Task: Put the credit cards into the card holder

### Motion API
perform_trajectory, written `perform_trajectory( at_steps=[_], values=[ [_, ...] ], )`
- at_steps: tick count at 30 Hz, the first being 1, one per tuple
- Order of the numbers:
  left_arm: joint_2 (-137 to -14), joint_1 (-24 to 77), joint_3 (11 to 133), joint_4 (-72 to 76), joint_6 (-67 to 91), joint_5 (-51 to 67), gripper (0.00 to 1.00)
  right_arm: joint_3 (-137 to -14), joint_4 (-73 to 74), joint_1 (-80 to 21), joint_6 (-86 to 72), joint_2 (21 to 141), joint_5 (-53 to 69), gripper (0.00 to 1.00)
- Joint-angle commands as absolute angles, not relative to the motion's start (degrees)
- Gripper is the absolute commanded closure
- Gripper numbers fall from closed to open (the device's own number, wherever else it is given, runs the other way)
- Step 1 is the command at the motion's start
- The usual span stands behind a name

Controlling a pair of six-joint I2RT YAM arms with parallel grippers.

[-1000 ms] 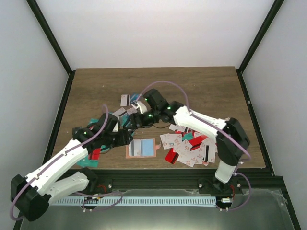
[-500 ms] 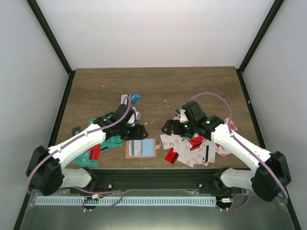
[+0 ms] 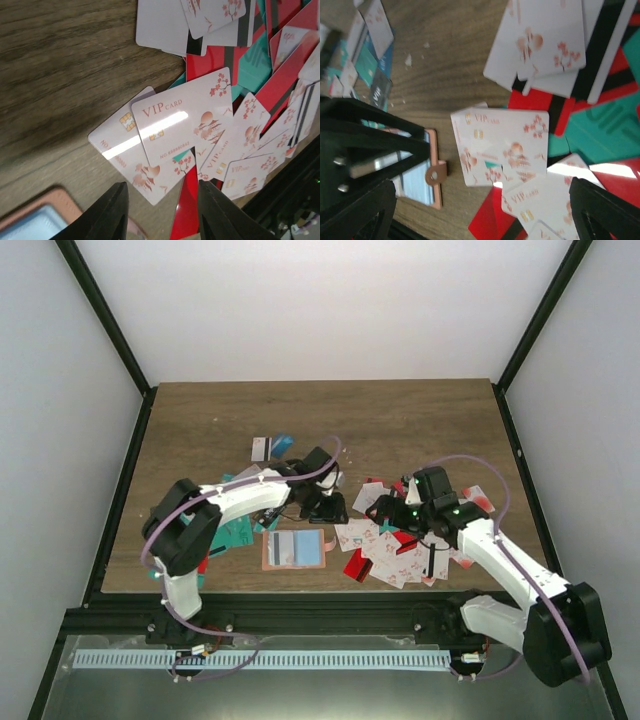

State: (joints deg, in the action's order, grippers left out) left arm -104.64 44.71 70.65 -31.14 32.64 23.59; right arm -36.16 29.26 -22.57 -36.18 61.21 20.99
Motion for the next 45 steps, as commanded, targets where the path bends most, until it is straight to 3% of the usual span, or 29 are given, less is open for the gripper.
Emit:
perform_trajectory(
  at_steps=[1, 15, 28, 38, 45],
  values=[
    [-108.4, 45.5, 73.9, -31.6, 30.6, 25.5, 0.63, -36.0, 22.6, -18.8, -33.1, 64.5, 27.4, 0.05],
    [-114.7, 45.5, 74.8, -30.3, 29.4, 27.3, 0.83, -35.4, 16.7, -13.8, -28.1, 80.0, 38.3, 0.13],
    [-117.4, 45.5, 73.5, -29.9, 27.8, 27.9, 0.89, -34.4, 12.9, -13.8, -27.0, 87.2, 41.6, 0.2],
    [-118.2, 45.5, 72.0, -28.8, 27.2, 28.2, 0.9, -33.4, 10.4, -12.1, -27.3, 87.0, 48.4, 0.42],
    [-117.6, 45.5, 71.2, -28.1, 27.3, 28.7, 0.9, -32.7, 9.0, -12.0, -27.4, 87.3, 50.5, 0.67]
  ],
)
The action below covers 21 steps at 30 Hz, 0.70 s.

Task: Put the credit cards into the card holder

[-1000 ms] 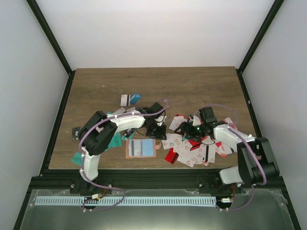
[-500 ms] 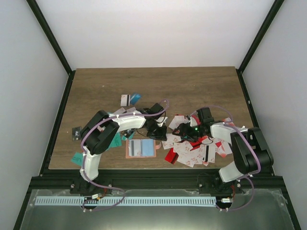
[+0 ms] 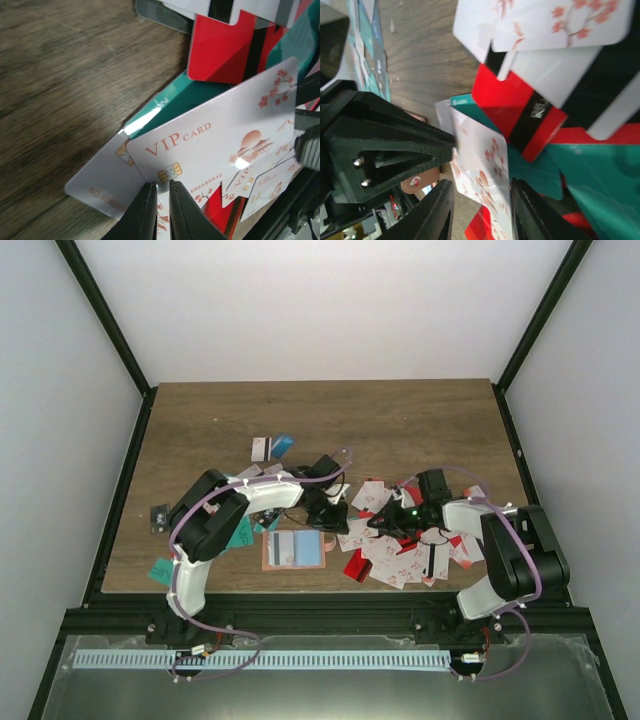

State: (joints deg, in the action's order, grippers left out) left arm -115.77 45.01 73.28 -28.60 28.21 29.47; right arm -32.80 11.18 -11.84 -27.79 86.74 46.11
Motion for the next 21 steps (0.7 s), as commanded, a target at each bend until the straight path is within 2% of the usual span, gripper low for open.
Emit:
perform_trajectory(
  at_steps=[1, 11, 21],
  values=[
    [-117.4, 45.5, 71.0, -27.8, 27.4, 28.9, 0.9, -32.6, 8.8, -12.0, -27.5, 87.5, 50.8, 0.71],
    [-114.9, 45.5, 70.6, -27.1, 27.6, 29.5, 0.9, -32.6, 8.3, -12.0, -27.5, 88.5, 51.9, 0.98],
    [-100.5, 42.3, 69.7, -31.3, 26.4, 26.0, 0.84, -36.4, 13.7, -12.1, -26.4, 83.3, 52.1, 0.99]
  ],
)
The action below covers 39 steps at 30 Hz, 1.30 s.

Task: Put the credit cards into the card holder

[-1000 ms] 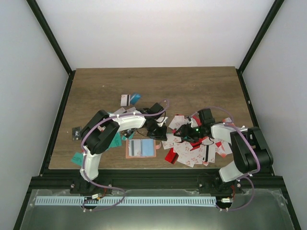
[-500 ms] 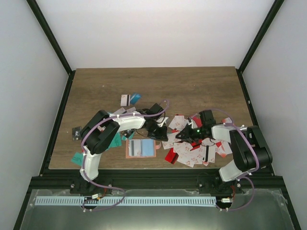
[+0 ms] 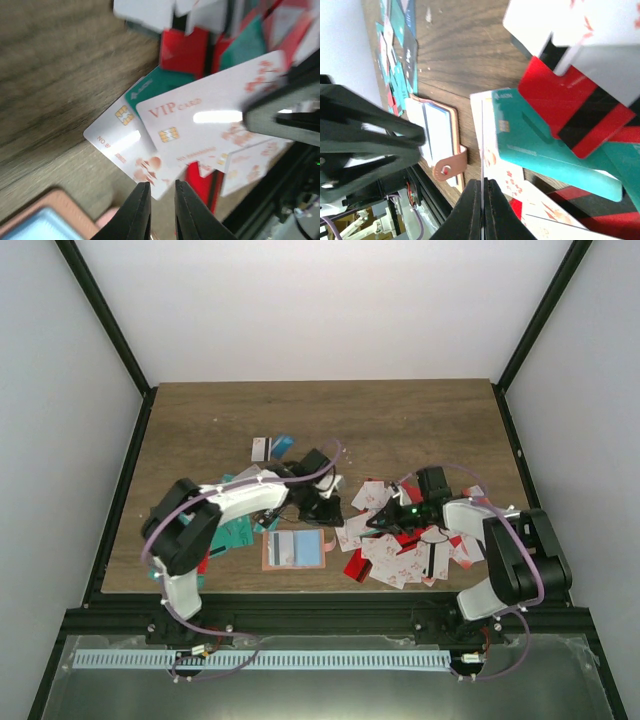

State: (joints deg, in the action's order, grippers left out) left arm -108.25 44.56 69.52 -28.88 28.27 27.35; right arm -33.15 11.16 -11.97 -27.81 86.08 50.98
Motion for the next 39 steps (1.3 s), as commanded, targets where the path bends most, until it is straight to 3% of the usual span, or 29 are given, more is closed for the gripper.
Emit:
perform_trajectory(
  at_steps=[1, 7, 15, 29, 39],
  values=[
    [-98.5, 41.3, 69.5, -32.1, 25.1, 26.4, 0.82, -37.1, 14.7, -12.1, -25.8, 82.8, 52.4, 0.99],
    [-86.3, 34.3, 68.5, -37.5, 16.7, 27.5, 0.67, -40.7, 17.2, -15.7, -22.7, 79.3, 57.0, 0.99],
    [-76.3, 33.8, 71.6, -44.7, 10.8, 28.9, 0.41, -46.4, 14.8, -25.9, -20.4, 75.1, 59.5, 0.99],
    [-57.2, 33.9, 66.0, -46.8, -1.7, 38.2, 0.41, -49.4, 23.4, -35.2, -3.1, 68.6, 60.4, 0.99],
    [-50.4, 36.4, 60.4, -43.9, -2.7, 39.5, 0.46, -54.6, 25.2, -44.4, 1.8, 64.0, 50.2, 0.99]
  ],
)
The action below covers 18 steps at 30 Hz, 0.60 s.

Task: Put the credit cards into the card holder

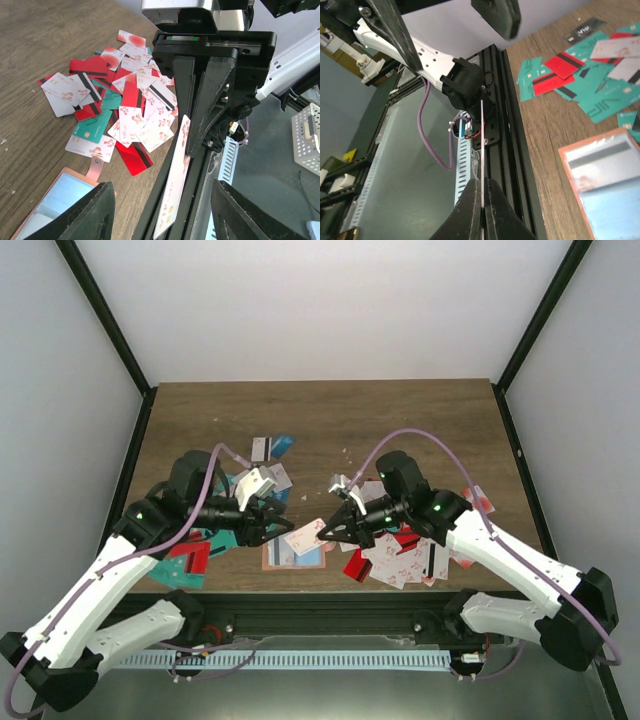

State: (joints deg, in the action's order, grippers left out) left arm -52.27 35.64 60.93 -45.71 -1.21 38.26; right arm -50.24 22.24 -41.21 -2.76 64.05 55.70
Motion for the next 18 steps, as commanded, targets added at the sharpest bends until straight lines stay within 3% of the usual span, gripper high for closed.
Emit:
perform_trajectory(
  at_steps=[1, 10, 18],
  values=[
    [-50.6, 36.7, 60.2, -44.0, -2.6, 39.5, 0.47, -55.4, 26.0, -45.3, 2.5, 64.2, 49.0, 0.99],
    [-51.5, 39.5, 60.0, -44.1, -4.6, 40.2, 0.66, -61.0, 28.8, -49.1, 5.8, 66.4, 44.6, 0.99],
    [-53.1, 40.7, 59.8, -44.6, -6.8, 39.5, 0.72, -62.8, 29.2, -49.4, 7.0, 67.5, 45.0, 0.99]
  ],
)
